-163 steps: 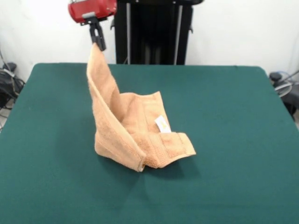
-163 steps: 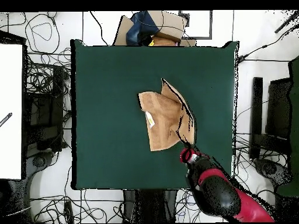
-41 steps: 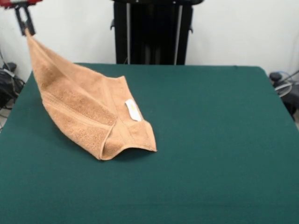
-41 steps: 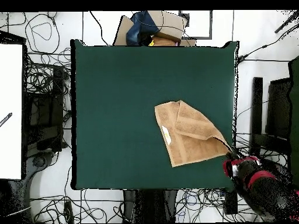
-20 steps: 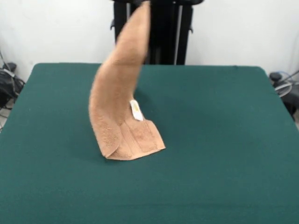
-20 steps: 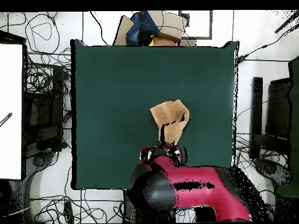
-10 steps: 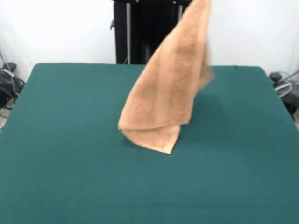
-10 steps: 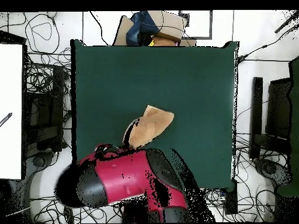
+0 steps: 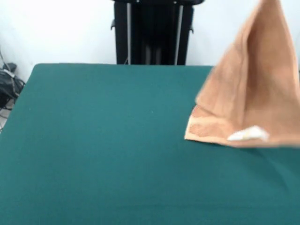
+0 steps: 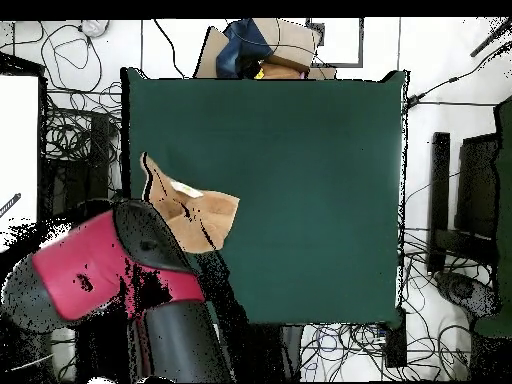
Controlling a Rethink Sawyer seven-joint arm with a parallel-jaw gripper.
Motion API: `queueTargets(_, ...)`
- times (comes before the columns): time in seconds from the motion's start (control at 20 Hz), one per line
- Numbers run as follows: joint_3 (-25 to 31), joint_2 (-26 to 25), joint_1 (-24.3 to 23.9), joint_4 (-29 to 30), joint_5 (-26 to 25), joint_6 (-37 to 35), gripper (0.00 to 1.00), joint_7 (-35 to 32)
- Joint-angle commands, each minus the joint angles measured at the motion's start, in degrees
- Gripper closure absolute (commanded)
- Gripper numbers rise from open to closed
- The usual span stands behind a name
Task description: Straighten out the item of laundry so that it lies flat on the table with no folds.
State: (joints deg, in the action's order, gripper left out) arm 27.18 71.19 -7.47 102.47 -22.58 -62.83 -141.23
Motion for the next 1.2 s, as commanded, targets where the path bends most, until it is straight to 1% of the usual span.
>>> queueTargets(0.05,-3.84,-3.8,3.51,-10.22,-0.48,-9.44,1.0,-17.49)
queueTargets(0.15,-4.47,-3.75,3.82,-10.06,-0.15,-8.67,1.0,-16.82)
queueTargets(0.2,-4.9,-3.64,3.62,-8.92,-0.18,-7.58,1.0,-15.81)
queueTargets(0.45,-7.37,-0.71,1.49,2.15,-0.49,4.88,1.0,-10.36)
queueTargets(0.65,-8.57,0.82,-0.85,7.27,1.13,11.55,1.0,-6.03)
queueTargets(0.8,-8.6,0.78,-2.46,9.9,1.61,15.5,1.0,-2.94)
queueTargets(0.9,-7.98,-0.53,-4.99,12.37,1.66,19.15,1.0,0.19)
queueTargets(1.0,-5.1,-0.83,-9.65,17.17,4.95,26.42,1.0,5.03)
queueTargets(1.05,-2.68,-0.71,-12.42,19.85,6.96,29.88,1.0,7.57)
queueTargets(1.1,-0.61,-0.78,-14.71,21.8,8.08,32.34,1.0,9.24)
queueTargets(1.2,2.37,-0.89,-18.37,24.14,8.78,34.39,1.0,11.9)
